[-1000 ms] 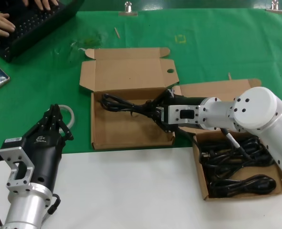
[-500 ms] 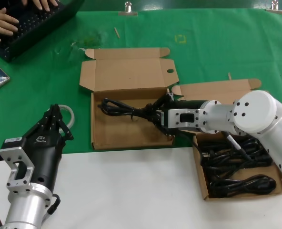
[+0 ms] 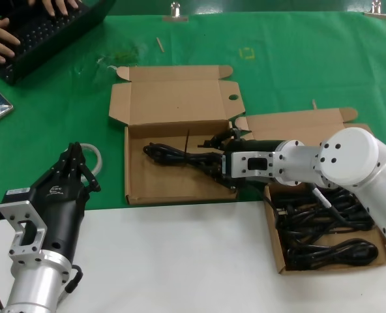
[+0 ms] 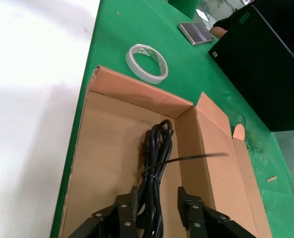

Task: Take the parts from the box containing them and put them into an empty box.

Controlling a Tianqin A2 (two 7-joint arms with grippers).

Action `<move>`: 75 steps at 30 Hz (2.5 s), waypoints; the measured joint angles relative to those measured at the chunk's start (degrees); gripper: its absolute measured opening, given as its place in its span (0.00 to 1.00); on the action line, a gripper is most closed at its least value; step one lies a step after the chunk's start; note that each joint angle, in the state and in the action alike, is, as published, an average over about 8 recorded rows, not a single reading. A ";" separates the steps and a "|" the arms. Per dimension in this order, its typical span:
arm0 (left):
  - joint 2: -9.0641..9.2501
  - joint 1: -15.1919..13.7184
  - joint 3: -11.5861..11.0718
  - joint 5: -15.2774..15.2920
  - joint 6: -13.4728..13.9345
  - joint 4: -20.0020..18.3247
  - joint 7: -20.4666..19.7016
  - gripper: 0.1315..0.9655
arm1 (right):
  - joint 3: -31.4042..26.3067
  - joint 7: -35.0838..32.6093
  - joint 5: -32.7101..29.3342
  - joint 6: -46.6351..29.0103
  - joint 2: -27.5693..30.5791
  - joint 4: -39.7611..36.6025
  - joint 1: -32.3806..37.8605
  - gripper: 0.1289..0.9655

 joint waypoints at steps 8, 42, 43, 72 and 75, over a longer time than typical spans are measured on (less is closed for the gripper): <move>0.00 0.00 0.00 0.00 0.00 0.00 0.00 0.03 | 0.45 1.19 0.34 -0.31 0.89 1.80 -0.65 0.29; 0.00 0.00 0.00 0.00 0.00 0.00 0.00 0.06 | 3.50 5.38 3.17 -1.02 5.63 9.91 -4.59 0.95; 0.00 0.00 0.00 0.00 0.00 0.00 0.00 0.07 | 3.54 5.40 3.20 -0.97 5.63 9.95 -4.65 0.96; 0.01 0.00 0.00 0.00 0.00 0.00 0.00 0.65 | 12.92 10.99 11.97 11.57 4.70 21.61 -19.15 1.00; 0.01 0.00 0.00 0.00 0.00 0.00 0.01 0.65 | 14.09 11.68 13.04 13.11 4.58 23.04 -20.95 1.00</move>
